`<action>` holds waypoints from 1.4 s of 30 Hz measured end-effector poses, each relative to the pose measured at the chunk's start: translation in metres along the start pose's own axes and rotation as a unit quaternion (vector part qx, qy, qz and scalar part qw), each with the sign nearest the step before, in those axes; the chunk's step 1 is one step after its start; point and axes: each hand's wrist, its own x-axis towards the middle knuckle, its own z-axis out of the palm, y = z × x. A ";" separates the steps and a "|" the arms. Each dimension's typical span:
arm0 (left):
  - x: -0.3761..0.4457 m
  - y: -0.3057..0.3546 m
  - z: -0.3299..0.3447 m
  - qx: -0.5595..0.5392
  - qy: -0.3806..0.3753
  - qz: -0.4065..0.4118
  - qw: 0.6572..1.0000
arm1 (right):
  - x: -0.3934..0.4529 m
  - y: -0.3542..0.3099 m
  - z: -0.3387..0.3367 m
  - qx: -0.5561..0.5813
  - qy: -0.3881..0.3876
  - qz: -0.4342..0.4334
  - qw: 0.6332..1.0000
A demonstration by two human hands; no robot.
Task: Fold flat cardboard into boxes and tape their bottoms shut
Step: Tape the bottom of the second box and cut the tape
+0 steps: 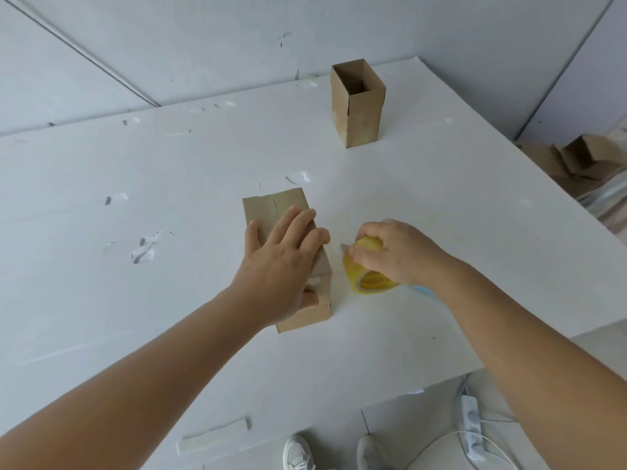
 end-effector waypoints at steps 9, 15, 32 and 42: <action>0.015 0.009 -0.037 -0.049 -0.090 -0.019 0.995 | -0.003 -0.002 -0.008 -0.170 0.025 -0.012 0.985; 0.086 0.024 -0.057 -0.047 -0.192 0.068 0.978 | -0.002 -0.007 -0.013 -0.152 0.050 -0.041 0.986; 0.102 0.016 -0.038 -0.327 -0.221 -0.008 0.919 | 0.016 -0.008 -0.030 -0.202 0.136 -0.158 0.957; 0.101 0.015 -0.038 -0.391 -0.168 -0.032 0.904 | -0.013 0.035 -0.014 0.090 0.191 -0.040 0.977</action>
